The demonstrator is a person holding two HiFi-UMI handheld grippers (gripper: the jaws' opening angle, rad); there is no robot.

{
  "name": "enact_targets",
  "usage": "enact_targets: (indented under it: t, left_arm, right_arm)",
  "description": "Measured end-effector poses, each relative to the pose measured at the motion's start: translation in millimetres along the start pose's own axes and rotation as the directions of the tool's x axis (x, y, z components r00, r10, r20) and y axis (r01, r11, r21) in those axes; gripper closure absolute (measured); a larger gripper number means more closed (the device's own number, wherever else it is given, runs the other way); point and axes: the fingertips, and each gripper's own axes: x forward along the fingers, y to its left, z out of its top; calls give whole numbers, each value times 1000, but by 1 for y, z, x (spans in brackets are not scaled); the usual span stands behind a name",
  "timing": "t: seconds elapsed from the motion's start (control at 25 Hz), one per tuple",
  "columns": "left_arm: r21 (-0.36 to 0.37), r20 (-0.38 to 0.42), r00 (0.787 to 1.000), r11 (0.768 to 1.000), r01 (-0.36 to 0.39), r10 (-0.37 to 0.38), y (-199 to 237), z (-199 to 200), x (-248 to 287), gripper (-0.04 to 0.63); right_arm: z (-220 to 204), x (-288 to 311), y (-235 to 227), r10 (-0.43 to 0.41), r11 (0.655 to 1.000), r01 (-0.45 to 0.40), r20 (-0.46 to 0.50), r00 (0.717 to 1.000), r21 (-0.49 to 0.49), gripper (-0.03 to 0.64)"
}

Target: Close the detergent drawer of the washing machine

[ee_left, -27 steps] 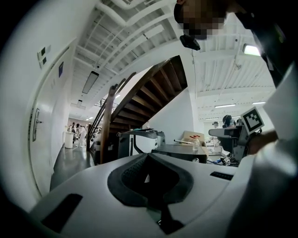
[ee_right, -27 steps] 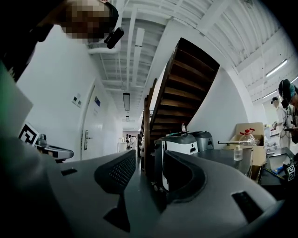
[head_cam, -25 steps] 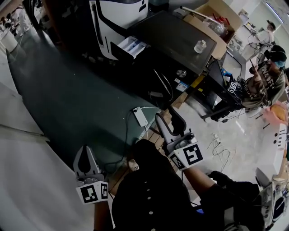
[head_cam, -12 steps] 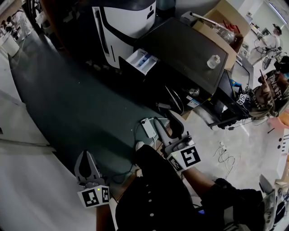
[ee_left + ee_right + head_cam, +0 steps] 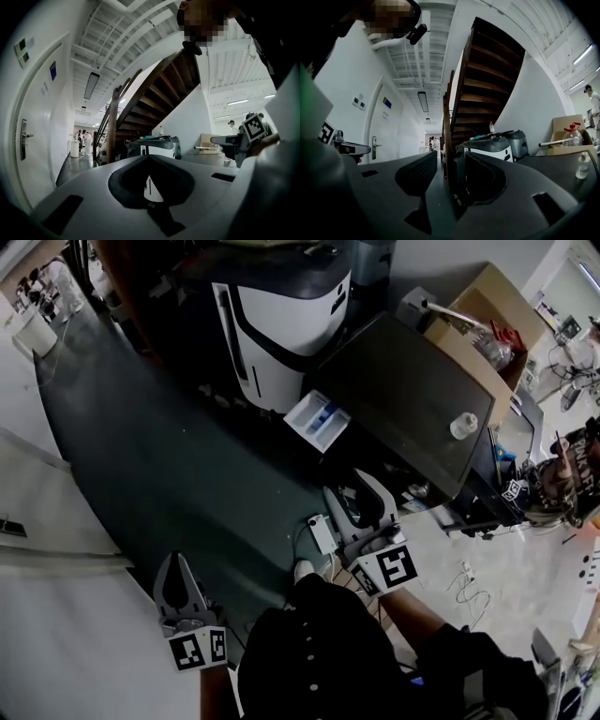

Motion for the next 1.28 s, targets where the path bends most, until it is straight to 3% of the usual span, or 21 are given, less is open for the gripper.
enact_targets:
  t: [0.28,0.56,0.96,1.28]
  left_arm:
    - [9,3,998,998,-57,57,23,29,27,582]
    - [12,12,999,999,-36,36,41,30,68,583]
    - [12,25,996,997,81,-81,107,37,160,583]
    - [34,47,974,975,221,-223,160,58,228,583]
  right_arm:
    - [26,43,-12,27,1000,-27,9,1000,-6,434]
    - [24,80,-18,10,1000,-10,0,1000,-17,433]
    - [31,154,-18,-131,990,131,3,991,-55,433]
    - [51,208,-16,-303,949,306,52,952,-71,433]
